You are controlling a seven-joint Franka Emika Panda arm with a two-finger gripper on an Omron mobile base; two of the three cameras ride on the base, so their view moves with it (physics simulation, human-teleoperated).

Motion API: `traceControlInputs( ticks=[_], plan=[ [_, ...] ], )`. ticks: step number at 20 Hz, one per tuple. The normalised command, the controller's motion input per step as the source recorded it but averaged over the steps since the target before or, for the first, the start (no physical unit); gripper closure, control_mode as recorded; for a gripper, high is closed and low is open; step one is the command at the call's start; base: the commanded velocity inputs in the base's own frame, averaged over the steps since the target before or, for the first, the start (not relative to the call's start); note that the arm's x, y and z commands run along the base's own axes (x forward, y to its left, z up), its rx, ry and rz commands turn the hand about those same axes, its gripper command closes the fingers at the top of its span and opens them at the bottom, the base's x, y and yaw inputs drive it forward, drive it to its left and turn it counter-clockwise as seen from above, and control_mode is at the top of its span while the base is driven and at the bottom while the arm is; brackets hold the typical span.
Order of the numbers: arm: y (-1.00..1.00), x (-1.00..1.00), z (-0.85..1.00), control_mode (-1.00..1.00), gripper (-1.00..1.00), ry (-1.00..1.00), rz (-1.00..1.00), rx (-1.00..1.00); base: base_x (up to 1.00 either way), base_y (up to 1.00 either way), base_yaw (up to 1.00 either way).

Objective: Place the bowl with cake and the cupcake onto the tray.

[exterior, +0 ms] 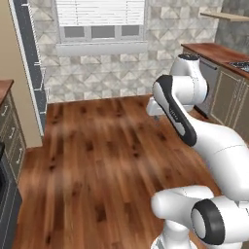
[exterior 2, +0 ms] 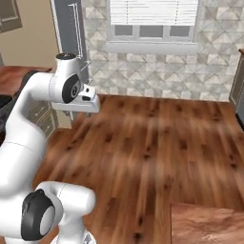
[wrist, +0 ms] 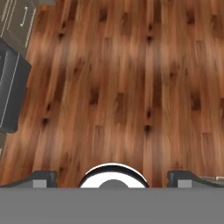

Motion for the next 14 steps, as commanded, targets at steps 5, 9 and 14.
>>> traceControlInputs(
  ticks=[5,9,14],
  plan=[
    [0.0,0.0,0.0,1.0,-1.0,0.0,0.0,0.0,0.98,0.15,-0.33],
    [0.0,0.0,0.0,1.0,-1.0,0.0,0.0,0.0,0.98,0.18,-0.4],
    [0.0,0.0,0.0,1.0,-1.0,0.0,0.0,0.0,0.89,0.2,-0.48]
  ],
)
